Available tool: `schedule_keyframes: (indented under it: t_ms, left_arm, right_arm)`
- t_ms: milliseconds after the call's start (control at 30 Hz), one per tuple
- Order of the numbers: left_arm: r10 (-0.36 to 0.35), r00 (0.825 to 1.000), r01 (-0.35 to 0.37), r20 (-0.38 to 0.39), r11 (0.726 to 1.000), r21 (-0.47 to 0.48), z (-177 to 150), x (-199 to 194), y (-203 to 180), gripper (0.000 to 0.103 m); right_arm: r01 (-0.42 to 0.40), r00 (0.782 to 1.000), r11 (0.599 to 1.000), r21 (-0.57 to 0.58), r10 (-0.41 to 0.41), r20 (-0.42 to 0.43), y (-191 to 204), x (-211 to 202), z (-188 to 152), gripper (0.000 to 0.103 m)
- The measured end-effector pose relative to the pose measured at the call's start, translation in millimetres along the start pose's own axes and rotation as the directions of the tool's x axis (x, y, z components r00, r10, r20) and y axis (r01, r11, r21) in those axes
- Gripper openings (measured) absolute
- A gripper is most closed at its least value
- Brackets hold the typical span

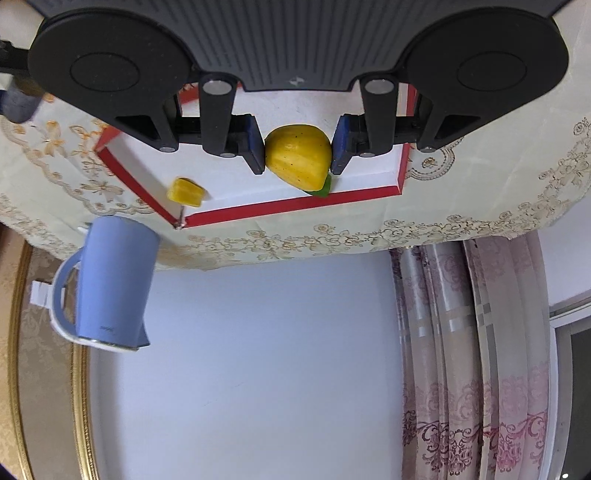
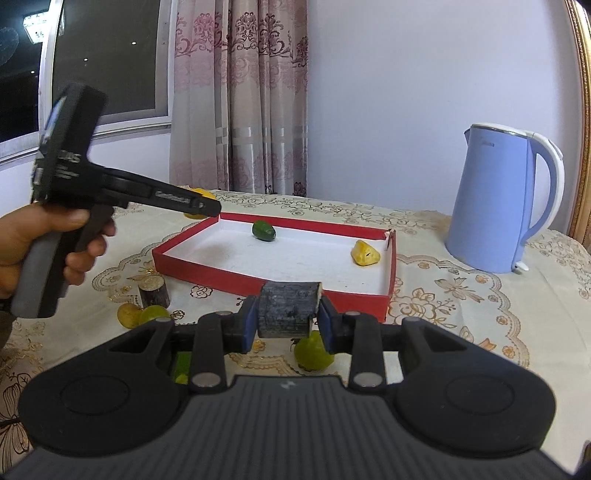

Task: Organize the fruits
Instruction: 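Carry both pieces to the red tray while the left tool releases the lemon inside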

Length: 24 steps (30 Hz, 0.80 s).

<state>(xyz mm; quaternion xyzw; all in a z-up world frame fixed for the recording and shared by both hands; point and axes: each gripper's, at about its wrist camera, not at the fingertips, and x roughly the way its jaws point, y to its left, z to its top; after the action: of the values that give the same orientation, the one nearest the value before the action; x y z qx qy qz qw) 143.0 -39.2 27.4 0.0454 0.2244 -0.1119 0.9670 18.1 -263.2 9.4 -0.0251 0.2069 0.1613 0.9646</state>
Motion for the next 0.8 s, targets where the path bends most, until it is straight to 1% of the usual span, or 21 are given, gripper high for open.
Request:
schedule_keyframes:
  t_ms: [100,233,400,600,800]
  left_arm:
    - [0.013,1.000,-0.013,-0.010,1.000,-0.021,3,12,3,0.037]
    - [0.047,0.999,-0.047,-0.013,0.999,-0.009,4,25,3,0.037]
    - [0.068,0.997,-0.068,-0.023,0.998,-0.006,1,37,6,0.037]
    - [0.094,0.995,-0.094,-0.020,0.996,-0.005,-3,43,9,0.037]
    - [0.100,0.995,-0.100,-0.026,0.995,0.000,-6,48,12,0.037]
  right_arm:
    - [0.001,1.000,1.000,0.001,-0.001,0.001,1,0,0,0.032]
    - [0.009,1.000,1.000,0.004,-0.009,0.000,1,-2,1,0.032]
    - [0.016,1.000,1.000,0.002,-0.016,-0.001,3,-3,2,0.032]
    - [0.017,1.000,1.000,-0.003,-0.017,-0.005,6,0,5,0.032]
    - [0.013,1.000,1.000,-0.012,-0.013,-0.014,11,4,6,0.032]
